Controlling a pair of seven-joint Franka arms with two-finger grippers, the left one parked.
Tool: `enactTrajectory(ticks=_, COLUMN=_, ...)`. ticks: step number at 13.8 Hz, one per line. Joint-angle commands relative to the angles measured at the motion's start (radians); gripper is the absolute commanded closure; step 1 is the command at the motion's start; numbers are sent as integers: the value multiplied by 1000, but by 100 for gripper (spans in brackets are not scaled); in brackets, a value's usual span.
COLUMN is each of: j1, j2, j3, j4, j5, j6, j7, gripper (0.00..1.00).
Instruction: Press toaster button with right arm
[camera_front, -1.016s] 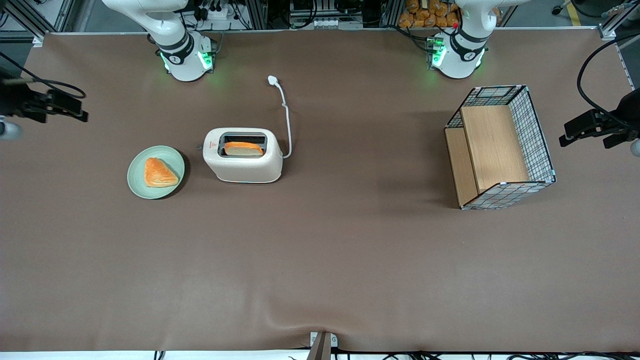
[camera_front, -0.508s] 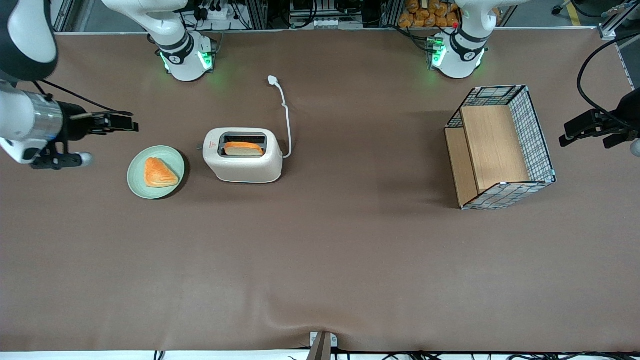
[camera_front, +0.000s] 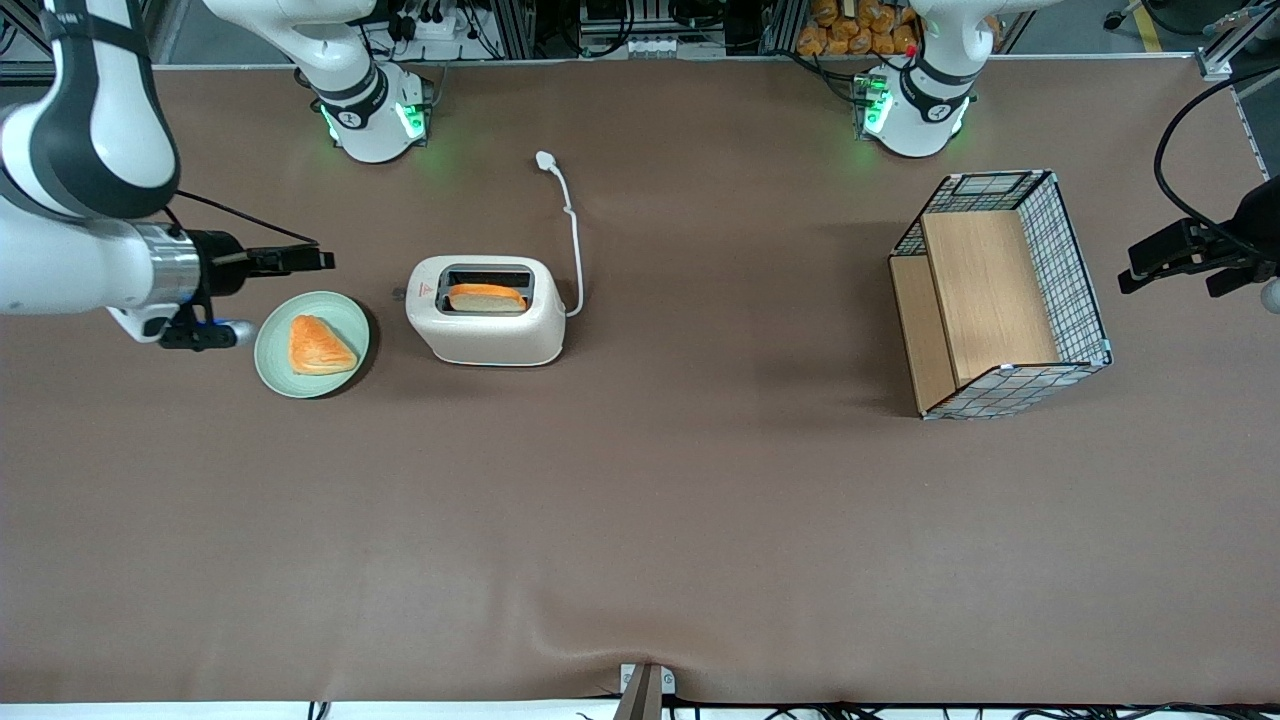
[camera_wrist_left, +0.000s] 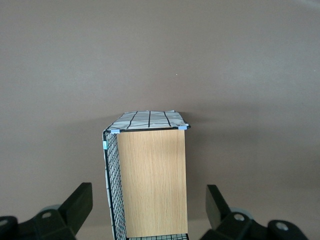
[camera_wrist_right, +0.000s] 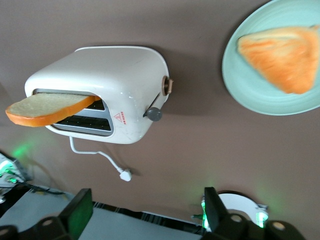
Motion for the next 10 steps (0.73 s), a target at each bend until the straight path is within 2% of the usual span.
enactTrajectory(ticks=1, j1=0, j2=48, j3=0, j4=-9, j5=79, j6=8, j7=9, gripper=80)
enactTrajectory(ticks=2, j1=1, j2=67, j3=0, j4=-9, j5=96, j6=8, j7=9, gripper=100)
enactTrajectory(ticks=6, j1=61, j2=134, j3=0, j4=-17, j5=105, j6=59, j7=9, gripper=100)
enactTrajectory(ticks=10, j1=52, j2=142, j3=0, j4=-74, j5=108, j6=119, j7=-6, gripper=100)
